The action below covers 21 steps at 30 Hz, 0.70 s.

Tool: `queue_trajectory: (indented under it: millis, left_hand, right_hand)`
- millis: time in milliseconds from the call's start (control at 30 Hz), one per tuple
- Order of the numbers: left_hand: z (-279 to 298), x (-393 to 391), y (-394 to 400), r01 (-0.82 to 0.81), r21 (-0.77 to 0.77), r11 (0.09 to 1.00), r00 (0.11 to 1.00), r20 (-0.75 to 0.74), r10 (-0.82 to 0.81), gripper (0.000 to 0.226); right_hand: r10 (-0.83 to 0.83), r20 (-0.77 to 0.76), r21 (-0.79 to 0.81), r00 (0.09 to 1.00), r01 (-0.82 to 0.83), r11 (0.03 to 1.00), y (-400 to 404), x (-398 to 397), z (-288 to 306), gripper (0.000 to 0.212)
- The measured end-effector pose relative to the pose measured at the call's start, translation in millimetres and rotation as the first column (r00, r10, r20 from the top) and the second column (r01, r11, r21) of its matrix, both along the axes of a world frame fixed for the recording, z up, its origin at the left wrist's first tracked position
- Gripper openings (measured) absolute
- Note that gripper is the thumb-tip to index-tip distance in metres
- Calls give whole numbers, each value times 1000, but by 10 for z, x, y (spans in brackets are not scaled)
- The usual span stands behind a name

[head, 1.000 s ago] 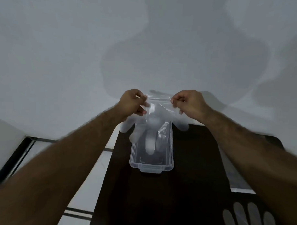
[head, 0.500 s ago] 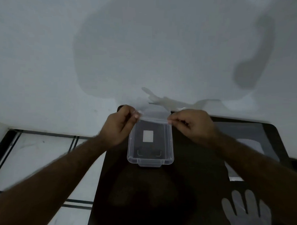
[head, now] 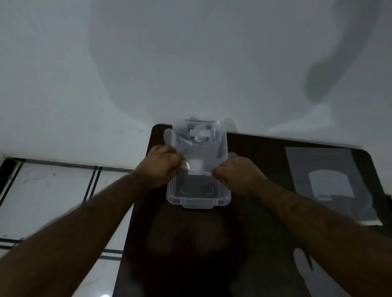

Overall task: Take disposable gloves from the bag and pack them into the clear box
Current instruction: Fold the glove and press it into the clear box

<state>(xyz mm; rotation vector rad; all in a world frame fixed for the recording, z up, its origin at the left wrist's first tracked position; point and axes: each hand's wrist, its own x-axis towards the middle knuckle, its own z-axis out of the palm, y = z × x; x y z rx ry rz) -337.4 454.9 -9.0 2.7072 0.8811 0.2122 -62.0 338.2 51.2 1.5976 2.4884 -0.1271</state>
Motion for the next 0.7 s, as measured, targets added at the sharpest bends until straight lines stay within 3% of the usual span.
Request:
queue_trajectory:
  millis: [300, 433, 700]
  left_hand:
    - [68, 152, 9, 242, 75, 967, 930, -300, -210, 21]
    - [133, 276, 62, 302, -16, 953, 845, -458, -276, 22]
    - [90, 411, 55, 397, -118, 910, 692, -613, -382, 55]
  right_hand:
    - [173, 186, -249, 967, -124, 960, 116, -215, -113, 20]
    - [241, 197, -326, 950, -169, 930, 221, -282, -114, 29]
    - [207, 143, -519, 968, -105, 848, 408, -381, -154, 44]
